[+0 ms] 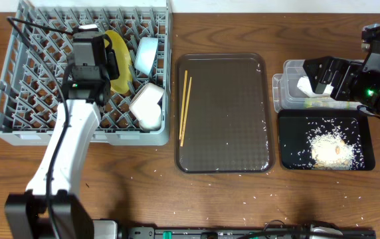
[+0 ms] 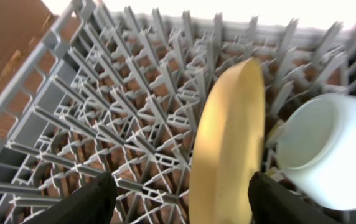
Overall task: Sort waste into correct bins and load items into the dishwasher
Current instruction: 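Move the left gripper right to the wooden chopsticks on the tray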
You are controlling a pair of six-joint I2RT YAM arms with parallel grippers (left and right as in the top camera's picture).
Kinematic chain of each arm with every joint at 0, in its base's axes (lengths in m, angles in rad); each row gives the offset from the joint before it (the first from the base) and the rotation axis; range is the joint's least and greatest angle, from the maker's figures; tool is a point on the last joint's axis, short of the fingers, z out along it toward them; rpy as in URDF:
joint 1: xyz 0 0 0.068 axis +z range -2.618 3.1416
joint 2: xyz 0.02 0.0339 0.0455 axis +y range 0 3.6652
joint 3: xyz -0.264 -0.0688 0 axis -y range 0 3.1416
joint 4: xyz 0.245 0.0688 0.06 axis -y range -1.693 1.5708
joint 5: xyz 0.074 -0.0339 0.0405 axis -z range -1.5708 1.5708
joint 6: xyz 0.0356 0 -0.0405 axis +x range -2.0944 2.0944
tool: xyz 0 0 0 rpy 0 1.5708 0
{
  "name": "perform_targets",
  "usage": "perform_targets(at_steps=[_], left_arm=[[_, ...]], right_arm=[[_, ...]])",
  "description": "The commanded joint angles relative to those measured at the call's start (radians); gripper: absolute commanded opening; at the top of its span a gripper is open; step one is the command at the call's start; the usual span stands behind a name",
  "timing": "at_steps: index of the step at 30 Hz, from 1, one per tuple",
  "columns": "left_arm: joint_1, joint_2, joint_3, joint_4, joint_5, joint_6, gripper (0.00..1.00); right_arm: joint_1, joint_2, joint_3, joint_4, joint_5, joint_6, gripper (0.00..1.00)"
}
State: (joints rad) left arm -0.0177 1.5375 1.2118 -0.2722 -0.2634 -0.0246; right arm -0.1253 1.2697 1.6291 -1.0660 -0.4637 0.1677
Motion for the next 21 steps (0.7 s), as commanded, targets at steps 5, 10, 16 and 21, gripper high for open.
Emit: perform_targets(at_steps=[5, 10, 16, 21], left_arm=[[-0.042, -0.29, -0.003, -0.121, 0.234, -0.112, 0.71], [-0.22, -0.287, 0.091, -0.288, 0.244, -0.158, 0.71], [-0.431, -0.114, 0.28, -0.425, 0.153, -0.222, 0.71], [-0.537, 0.113, 0.417, -0.529, 0.113, -0.272, 0.71]], right_arm=[[-0.012, 0.0, 0.013, -0.002, -0.008, 0.003, 0.99], [-0.012, 0.0, 0.013, -0.002, -0.008, 0.003, 0.99], [-0.012, 0.0, 0.012, -0.002, -0.008, 0.003, 0.99], [-0.012, 0.0, 0.013, -0.002, -0.008, 0.003, 0.99]])
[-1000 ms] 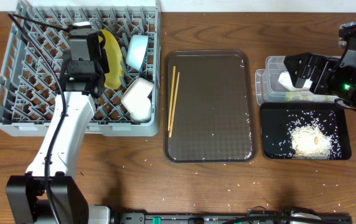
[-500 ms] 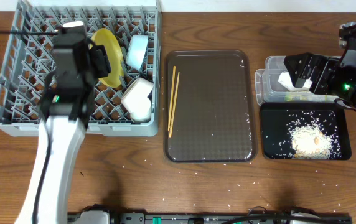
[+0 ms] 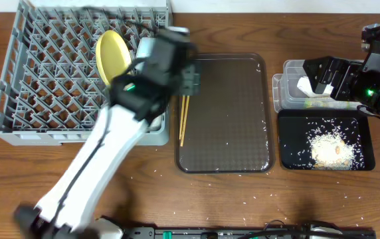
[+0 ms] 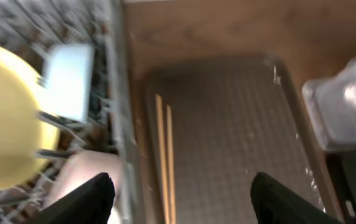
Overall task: Sort waste into correct bins and load items into the dishwasher
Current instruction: 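Move the left gripper right to the wooden chopsticks on the tray, then grasp the chopsticks with the left gripper and carry them toward the rack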
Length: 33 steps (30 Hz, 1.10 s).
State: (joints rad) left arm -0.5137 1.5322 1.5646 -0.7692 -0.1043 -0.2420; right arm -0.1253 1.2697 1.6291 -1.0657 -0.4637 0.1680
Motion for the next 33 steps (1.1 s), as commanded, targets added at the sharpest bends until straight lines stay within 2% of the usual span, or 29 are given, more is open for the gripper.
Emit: perform_targets(at_steps=[1, 9, 15, 24, 28, 33], left_arm=[[-0.057, 0.184, 0.07, -0.034, -0.046, -0.072, 0.71], [-0.07, 0.446, 0.07, -0.026, -0.039, -0.112, 0.69], [-0.07, 0.558, 0.07, 0.007, -0.038, -0.112, 0.68], [-0.049, 0.621, 0.07, 0.023, -0.032, -0.115, 0.68], [-0.046, 0.642, 0.069, 0.037, 0.039, -0.107, 0.65], [-0.044, 0.658, 0.068, 0.033, 0.042, -0.107, 0.65]], right_arm=[[-0.012, 0.0, 0.013, -0.002, -0.008, 0.003, 0.99], [-0.012, 0.0, 0.013, -0.002, -0.008, 0.003, 0.99], [-0.012, 0.0, 0.013, -0.002, -0.008, 0.003, 0.99], [-0.012, 0.0, 0.013, -0.002, -0.008, 0.003, 0.99], [-0.012, 0.0, 0.013, -0.002, -0.008, 0.003, 0.99], [-0.012, 0.0, 0.013, -0.002, -0.008, 0.003, 0.99]])
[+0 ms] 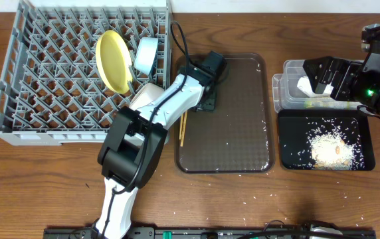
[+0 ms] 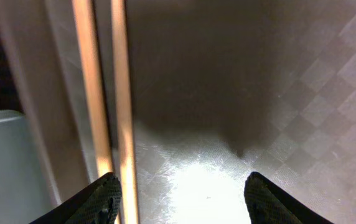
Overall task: Sort waste into correct bins and load items into the dishwasher
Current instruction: 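Grasp the chopsticks with the left gripper and carry them toward the rack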
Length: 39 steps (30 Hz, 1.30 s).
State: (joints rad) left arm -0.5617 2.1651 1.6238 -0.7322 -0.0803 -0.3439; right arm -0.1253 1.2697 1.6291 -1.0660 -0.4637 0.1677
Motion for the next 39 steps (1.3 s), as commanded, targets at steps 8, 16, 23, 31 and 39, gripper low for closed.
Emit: perform_targets(at_steps=[8, 16, 23, 31, 39], left_arm=[[0.03, 0.039, -0.006, -0.011, 0.017, -0.001, 0.65], [0.021, 0.054, -0.038, 0.011, 0.067, 0.01, 0.6], [-0.006, 0.078, -0.038, -0.018, 0.175, 0.005, 0.25], [-0.01, 0.012, 0.019, -0.089, 0.177, 0.004, 0.08], [0.035, -0.341, 0.084, -0.183, 0.071, 0.089, 0.08]], right_arm=[[-0.012, 0.0, 0.013, -0.002, -0.008, 0.003, 0.99], [-0.012, 0.0, 0.013, -0.002, -0.008, 0.003, 0.99], [-0.012, 0.0, 0.012, -0.001, -0.008, 0.003, 0.99], [-0.012, 0.0, 0.013, -0.001, -0.008, 0.003, 0.99], [-0.012, 0.0, 0.013, -0.002, -0.008, 0.003, 0.99]])
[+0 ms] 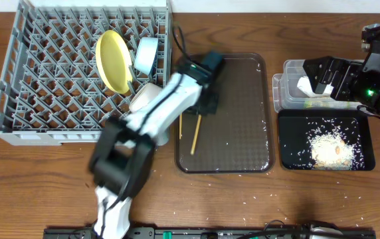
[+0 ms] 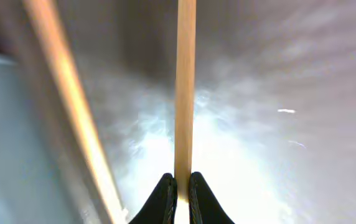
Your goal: Sort waste into correct bins and load items into the dishwasher
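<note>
Two wooden chopsticks are on the brown tray point(image 1: 236, 113). My left gripper point(image 1: 200, 110) point(image 2: 181, 186) is shut on the end of one chopstick point(image 1: 194, 136) point(image 2: 185, 93), which slants away from the tray's left edge. The other chopstick point(image 1: 181, 129) point(image 2: 66, 106) lies along that edge, blurred in the left wrist view. The grey dish rack point(image 1: 4, 86) holds an upright yellow plate point(image 1: 113, 60), a pale cup point(image 1: 145, 56) and a white container point(image 1: 145, 101). My right gripper point(image 1: 317, 76) hangs over a clear container point(image 1: 289, 93) with a white scrap point(image 1: 304, 85) at its fingers; its grip is unclear.
A black tray point(image 1: 293, 156) with spilled rice point(image 1: 329, 146) lies at the right, below the clear container. Rice grains are scattered on the wooden table point(image 1: 230, 199) in front of the trays. The left arm stretches from the table's front edge across the rack's corner.
My left gripper was open low over the two parallel chopsticks; now it is shut on one of them. That chopstick's free end has swung to the right. The right arm is unchanged.
My left gripper stood open around the yellow plate in the rack. Then it was over the brown tray, with the plate left standing in the rack. Then it was open, low over the chopsticks, and now it pinches one of them.
</note>
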You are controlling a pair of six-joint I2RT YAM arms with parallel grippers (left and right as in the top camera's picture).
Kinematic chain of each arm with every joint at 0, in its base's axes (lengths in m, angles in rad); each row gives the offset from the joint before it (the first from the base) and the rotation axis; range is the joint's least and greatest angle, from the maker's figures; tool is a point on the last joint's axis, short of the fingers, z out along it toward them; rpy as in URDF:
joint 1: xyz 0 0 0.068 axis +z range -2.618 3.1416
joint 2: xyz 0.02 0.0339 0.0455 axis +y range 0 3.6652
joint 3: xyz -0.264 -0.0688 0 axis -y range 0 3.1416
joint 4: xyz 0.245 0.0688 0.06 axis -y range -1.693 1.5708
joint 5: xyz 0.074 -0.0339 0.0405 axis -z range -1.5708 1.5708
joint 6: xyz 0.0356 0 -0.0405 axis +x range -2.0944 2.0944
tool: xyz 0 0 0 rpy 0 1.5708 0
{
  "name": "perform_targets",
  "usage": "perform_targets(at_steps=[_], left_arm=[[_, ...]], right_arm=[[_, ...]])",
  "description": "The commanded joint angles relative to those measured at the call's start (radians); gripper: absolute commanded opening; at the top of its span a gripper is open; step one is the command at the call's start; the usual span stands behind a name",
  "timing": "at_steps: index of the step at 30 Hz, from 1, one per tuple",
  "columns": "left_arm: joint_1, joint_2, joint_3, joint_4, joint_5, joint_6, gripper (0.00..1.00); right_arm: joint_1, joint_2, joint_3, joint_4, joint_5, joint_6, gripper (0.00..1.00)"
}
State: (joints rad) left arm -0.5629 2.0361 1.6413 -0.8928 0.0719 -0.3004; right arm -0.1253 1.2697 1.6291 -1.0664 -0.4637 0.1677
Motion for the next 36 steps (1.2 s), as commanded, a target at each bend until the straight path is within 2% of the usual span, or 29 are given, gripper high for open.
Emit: perform_targets(at_steps=[1, 6, 10, 13, 24, 26, 27, 29, 31, 36], left_arm=[[0.051, -0.259, 0.067, -0.037, -0.117, 0.047, 0.08], [0.167, -0.457, 0.066, -0.146, -0.272, 0.087, 0.07], [0.264, -0.486, 0.059, -0.167, -0.283, 0.205, 0.08], [0.321, -0.463, 0.031, -0.131, -0.283, 0.261, 0.08], [0.447, -0.199, -0.008, 0.019, -0.294, 0.282, 0.07], [0.447, -0.162, -0.008, 0.028, -0.293, 0.282, 0.17], [0.446, -0.151, -0.008, 0.031, -0.293, 0.282, 0.33], [0.446, -0.142, -0.008, 0.034, -0.293, 0.282, 0.48], [0.446, -0.146, -0.006, 0.04, -0.293, 0.282, 0.54], [0.439, -0.186, 0.03, 0.011, -0.255, 0.28, 0.56]], right_arm=[[-0.012, 0.0, 0.013, -0.001, -0.008, 0.003, 0.99], [-0.012, 0.0, 0.013, -0.001, -0.008, 0.003, 0.99], [-0.012, 0.0, 0.012, -0.001, -0.008, 0.003, 0.99], [-0.012, 0.0, 0.013, -0.001, -0.008, 0.003, 0.99], [-0.012, 0.0, 0.013, -0.001, -0.008, 0.003, 0.99], [-0.012, 0.0, 0.013, -0.001, -0.008, 0.003, 0.99], [-0.012, 0.0, 0.012, -0.001, -0.008, 0.003, 0.99], [-0.012, 0.0, 0.013, -0.001, -0.008, 0.003, 0.99], [-0.012, 0.0, 0.013, -0.001, -0.008, 0.003, 0.99], [-0.012, 0.0, 0.013, -0.001, -0.008, 0.003, 0.99]])
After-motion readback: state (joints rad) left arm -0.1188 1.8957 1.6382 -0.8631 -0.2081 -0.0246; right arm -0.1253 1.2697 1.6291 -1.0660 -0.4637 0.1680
